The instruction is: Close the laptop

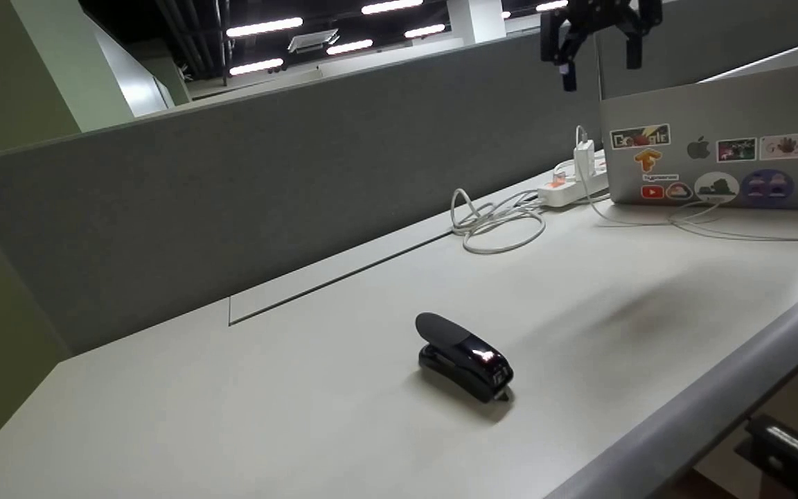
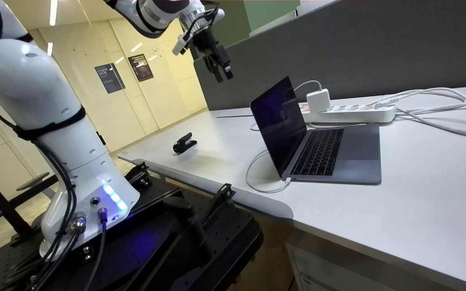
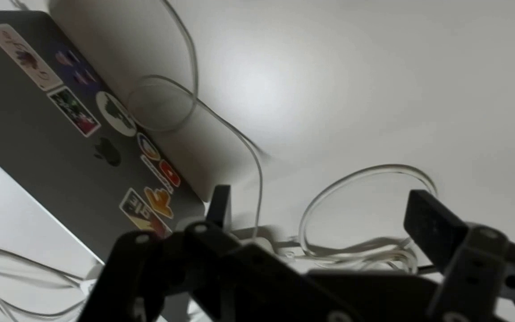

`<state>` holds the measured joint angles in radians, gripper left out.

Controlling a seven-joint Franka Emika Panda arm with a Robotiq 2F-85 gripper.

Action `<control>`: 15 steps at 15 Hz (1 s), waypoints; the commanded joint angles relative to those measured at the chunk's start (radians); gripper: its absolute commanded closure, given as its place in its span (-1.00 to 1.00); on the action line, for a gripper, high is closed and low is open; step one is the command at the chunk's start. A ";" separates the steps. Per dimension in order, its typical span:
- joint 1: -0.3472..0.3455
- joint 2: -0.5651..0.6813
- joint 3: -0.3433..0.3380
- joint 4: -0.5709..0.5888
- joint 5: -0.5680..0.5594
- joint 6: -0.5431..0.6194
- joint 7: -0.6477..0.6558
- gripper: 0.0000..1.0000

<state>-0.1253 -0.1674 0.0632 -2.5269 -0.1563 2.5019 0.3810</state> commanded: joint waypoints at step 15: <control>-0.010 0.077 -0.091 -0.020 -0.136 0.083 -0.167 -1.00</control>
<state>-0.1345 -0.1166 0.0078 -2.5405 -0.2802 2.5445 0.2927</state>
